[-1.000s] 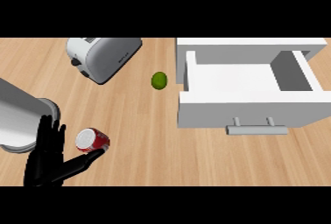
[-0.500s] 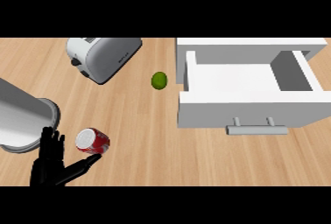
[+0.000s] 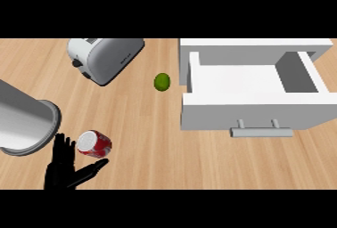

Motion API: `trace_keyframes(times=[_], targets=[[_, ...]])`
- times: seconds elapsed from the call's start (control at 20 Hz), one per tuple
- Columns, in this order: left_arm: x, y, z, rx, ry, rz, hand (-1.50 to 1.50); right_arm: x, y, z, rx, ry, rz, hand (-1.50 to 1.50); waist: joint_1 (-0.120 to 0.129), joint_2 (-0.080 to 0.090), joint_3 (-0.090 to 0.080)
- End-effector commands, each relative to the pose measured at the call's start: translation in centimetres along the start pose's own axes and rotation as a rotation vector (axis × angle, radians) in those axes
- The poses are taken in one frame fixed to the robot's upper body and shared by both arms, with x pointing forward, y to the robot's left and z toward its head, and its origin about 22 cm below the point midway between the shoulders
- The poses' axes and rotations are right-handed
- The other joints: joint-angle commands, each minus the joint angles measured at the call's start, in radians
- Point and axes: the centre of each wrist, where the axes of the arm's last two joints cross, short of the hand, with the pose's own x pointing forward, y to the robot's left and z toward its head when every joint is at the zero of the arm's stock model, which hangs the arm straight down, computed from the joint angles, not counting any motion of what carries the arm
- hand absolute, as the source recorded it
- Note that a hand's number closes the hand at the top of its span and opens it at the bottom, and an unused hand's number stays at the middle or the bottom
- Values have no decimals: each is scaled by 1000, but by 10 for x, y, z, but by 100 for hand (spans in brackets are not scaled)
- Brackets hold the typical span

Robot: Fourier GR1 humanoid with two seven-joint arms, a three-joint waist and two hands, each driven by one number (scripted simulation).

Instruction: Pick up the can, place it into the drawer and close the drawer

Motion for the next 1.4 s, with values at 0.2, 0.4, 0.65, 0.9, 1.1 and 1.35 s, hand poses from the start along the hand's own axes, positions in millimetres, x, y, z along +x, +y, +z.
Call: trace_keyframes(times=[0.2, 0.4, 0.65, 0.9, 1.1, 1.35], targets=[[-37, 2, -9, -16, 15, 39, -150, 7, -9, 2, 5, 1, -16, -150, -3, 0, 0], [-45, -1, -20, -25, 30, 72, -150, 15, -1, 3, 10, -1, -8, -150, -4, 0, 0], [-32, -28, -36, -31, 32, 137, -150, 2, -3, -1, 22, 3, -9, -150, -2, 1, 0], [-32, -29, -26, -116, 33, 199, 150, 11, -2, 10, 20, 27, -18, -150, -1, 0, 0], [-18, -43, -40, -193, 14, 200, 150, 15, 3, 11, 9, 13, -41, -150, -1, -1, 0], [14, -38, -64, -276, -51, 209, 150, 14, 9, 15, 7, 17, -27, -150, -2, -1, 0]])
